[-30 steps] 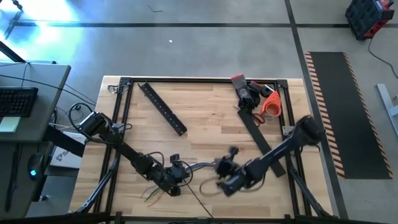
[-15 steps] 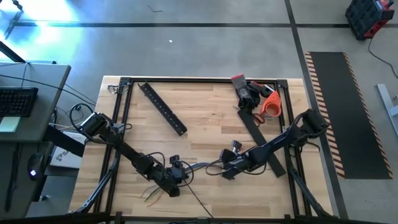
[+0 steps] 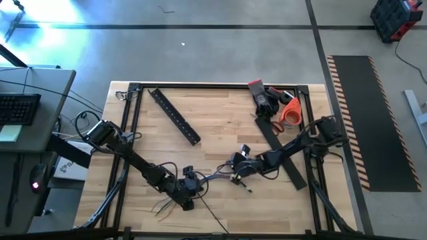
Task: Ziptie cables
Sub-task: Wrap the cable wires with the black zip tie
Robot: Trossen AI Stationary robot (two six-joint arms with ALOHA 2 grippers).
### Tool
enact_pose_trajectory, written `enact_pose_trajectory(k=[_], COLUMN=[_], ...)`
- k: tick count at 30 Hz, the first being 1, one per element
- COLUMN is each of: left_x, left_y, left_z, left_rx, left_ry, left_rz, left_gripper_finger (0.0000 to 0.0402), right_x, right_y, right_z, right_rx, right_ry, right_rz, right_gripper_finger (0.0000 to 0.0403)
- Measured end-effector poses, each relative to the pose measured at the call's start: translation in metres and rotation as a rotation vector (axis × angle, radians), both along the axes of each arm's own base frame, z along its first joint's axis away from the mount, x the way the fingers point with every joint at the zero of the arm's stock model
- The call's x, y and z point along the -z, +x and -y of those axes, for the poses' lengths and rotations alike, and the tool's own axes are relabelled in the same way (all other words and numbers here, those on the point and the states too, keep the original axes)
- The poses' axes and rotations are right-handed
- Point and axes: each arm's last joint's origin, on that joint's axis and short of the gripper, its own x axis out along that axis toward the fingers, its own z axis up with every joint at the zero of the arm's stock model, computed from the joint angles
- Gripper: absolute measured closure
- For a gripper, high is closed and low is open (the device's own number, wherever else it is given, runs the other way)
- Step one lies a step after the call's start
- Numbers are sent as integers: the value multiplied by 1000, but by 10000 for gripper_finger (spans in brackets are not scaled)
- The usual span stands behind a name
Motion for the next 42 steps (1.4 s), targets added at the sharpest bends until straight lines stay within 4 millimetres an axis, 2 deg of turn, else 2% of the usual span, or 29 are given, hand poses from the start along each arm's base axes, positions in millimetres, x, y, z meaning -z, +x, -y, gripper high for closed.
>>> enact_pose_trajectory(k=[8,17,20,23,27,34,42], left_x=[0,1,3,4,5,-2,1], left_y=[0,0,-1,-2,-3,1,4], left_z=[1,-1,-3,-4,-4,-3,-14], left_rx=[-3,-31,-43,-56,-63,-113,-127], left_ry=[-29,-50,-54,-53,-49,8,4], left_rz=[-5,-14,-44,-64,-67,-38,-121], left_gripper_finger=[401,401,401,401,401,401,402], right_x=[1,-1,-5,-9,-11,-12,-12], right_y=[8,17,23,26,28,29,29], right_z=[26,50,50,49,50,51,51], right_rx=[-36,-225,-370,-436,-457,-452,-433], right_ry=[-101,-178,-242,-294,-316,-314,-300], right_rz=[-28,-94,-145,-216,-274,-276,-272], right_gripper_finger=[403,403,403,403,403,403,403])
